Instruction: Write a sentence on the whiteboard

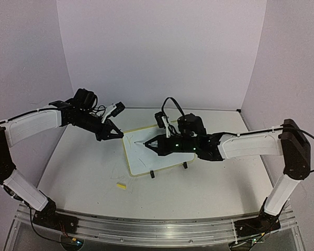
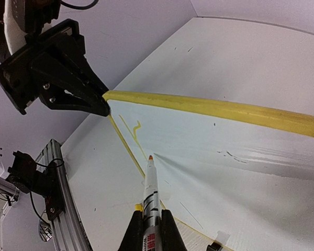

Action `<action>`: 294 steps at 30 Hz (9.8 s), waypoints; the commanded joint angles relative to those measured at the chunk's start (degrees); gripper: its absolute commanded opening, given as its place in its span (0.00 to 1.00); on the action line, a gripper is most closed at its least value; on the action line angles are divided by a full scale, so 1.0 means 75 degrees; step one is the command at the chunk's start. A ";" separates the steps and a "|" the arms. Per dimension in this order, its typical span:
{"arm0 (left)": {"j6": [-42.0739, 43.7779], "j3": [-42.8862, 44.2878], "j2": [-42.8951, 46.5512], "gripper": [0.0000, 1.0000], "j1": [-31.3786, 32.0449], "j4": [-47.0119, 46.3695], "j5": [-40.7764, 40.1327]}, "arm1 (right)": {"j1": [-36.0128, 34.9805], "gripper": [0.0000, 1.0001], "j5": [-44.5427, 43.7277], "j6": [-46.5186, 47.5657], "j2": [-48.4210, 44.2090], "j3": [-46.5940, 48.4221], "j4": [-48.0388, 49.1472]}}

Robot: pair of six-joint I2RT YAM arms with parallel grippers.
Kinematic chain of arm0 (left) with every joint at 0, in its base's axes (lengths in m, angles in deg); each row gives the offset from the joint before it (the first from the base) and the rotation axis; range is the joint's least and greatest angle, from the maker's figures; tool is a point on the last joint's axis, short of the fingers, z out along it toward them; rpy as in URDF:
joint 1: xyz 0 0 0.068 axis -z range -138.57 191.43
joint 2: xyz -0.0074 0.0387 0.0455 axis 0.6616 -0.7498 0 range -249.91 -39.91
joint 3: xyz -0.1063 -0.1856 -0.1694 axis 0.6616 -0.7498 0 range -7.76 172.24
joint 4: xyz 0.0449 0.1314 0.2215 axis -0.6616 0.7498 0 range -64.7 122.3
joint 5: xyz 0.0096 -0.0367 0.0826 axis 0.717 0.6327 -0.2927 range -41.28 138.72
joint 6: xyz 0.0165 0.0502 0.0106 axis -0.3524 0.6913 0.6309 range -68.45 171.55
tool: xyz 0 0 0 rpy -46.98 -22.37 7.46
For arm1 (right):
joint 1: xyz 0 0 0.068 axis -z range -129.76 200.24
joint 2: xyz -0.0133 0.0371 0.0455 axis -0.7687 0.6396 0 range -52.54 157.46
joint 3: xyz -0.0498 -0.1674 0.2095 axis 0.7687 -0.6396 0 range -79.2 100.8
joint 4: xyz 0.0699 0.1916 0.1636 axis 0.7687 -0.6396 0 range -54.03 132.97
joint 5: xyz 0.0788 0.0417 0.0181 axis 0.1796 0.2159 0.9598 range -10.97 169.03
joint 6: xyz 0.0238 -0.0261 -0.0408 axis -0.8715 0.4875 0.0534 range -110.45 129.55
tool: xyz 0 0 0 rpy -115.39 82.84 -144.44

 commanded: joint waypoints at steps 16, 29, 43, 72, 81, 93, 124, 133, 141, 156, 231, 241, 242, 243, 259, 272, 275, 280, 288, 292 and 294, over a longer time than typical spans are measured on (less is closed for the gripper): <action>0.0192 -0.0024 0.0205 0.00 0.0009 -0.0048 -0.0204 | 0.0005 0.00 -0.0008 0.0091 0.0483 0.0448 -0.0134; 0.0187 -0.0019 0.0205 0.00 0.0011 -0.0043 -0.0200 | 0.0013 0.00 -0.0507 0.0088 -0.0023 0.0063 -0.0164; 0.0192 -0.0021 0.0211 0.00 0.0009 -0.0041 -0.0204 | 0.0013 0.00 -0.0515 0.0203 -0.0153 0.0402 -0.0160; 0.0192 -0.0020 0.0205 0.00 0.0009 -0.0038 -0.0204 | 0.0014 0.00 0.0374 0.0127 -0.0529 0.0206 0.0496; 0.0192 -0.0021 0.0180 0.00 0.0009 -0.0040 -0.0204 | 0.0015 0.00 0.0135 0.0168 -0.0336 0.0048 0.0258; 0.0190 -0.0002 0.0170 0.00 0.0012 -0.0033 -0.0204 | 0.0025 0.00 -0.0347 0.0192 -0.0170 0.0153 -0.0110; 0.0205 -0.0021 0.0209 0.00 0.0009 -0.0010 -0.0238 | 0.0050 0.00 -0.0727 0.0063 -0.0007 -0.0181 -0.0416; 0.0204 -0.0018 0.0227 0.00 0.0009 -0.0017 -0.0239 | 0.0069 0.00 -0.0946 0.0093 -0.0233 -0.0167 -0.0457; 0.0210 -0.0020 0.0228 0.00 0.0009 -0.0007 -0.0246 | 0.0092 0.00 -0.1085 0.0184 -0.0461 0.0010 -0.0462; 0.0218 -0.0010 0.0228 0.00 0.0009 -0.0004 -0.0239 | 0.0107 0.00 -0.1086 0.0257 -0.0636 0.0143 -0.0438; 0.0204 -0.0007 0.0202 0.00 0.0009 0.0005 -0.0234 | 0.0099 0.00 -0.0735 0.0145 -0.0754 -0.0116 0.0030; 0.0218 0.0003 0.0193 0.00 0.0009 0.0009 -0.0239 | 0.0102 0.00 -0.1176 0.0045 -0.0672 -0.0139 0.0030; 0.0215 0.0000 0.0193 0.00 0.0009 0.0008 -0.0239 | 0.0103 0.00 -0.1233 0.0020 -0.0672 -0.0150 0.0028; 0.0221 -0.0008 0.0199 0.00 0.0009 0.0007 -0.0239 | 0.0100 0.00 -0.1280 0.0003 -0.0672 -0.0159 0.0015; 0.0221 -0.0009 0.0223 0.00 0.0009 0.0003 -0.0251 | 0.0102 0.00 -0.1518 -0.0156 -0.0894 -0.0515 -0.0099; 0.0222 0.0002 0.0204 0.00 0.0011 0.0006 -0.0239 | 0.0100 0.00 -0.1126 -0.0129 -0.0711 -0.0445 -0.0116; 0.0216 0.0003 0.0193 0.00 0.0009 0.0006 -0.0232 | 0.0103 0.00 -0.0899 -0.0071 -0.0692 -0.0367 -0.0052; 0.0218 0.0005 0.0177 0.00 0.0009 0.0011 -0.0239 | 0.0105 0.00 -0.0419 -0.0121 -0.0954 -0.0486 0.0398; 0.0222 0.0004 0.0187 0.00 0.0009 0.0010 -0.0240 | 0.0103 0.00 -0.0754 -0.0103 -0.1639 -0.0966 0.0519; 0.0221 0.0007 0.0177 0.00 0.0009 0.0010 -0.0239 | 0.0100 0.00 -0.1096 0.0056 -0.1602 -0.0981 0.0179; 0.0220 0.0001 0.0170 0.00 0.0009 0.0016 -0.0239 | 0.0109 0.00 -0.1165 0.0082 -0.1518 -0.0966 0.0092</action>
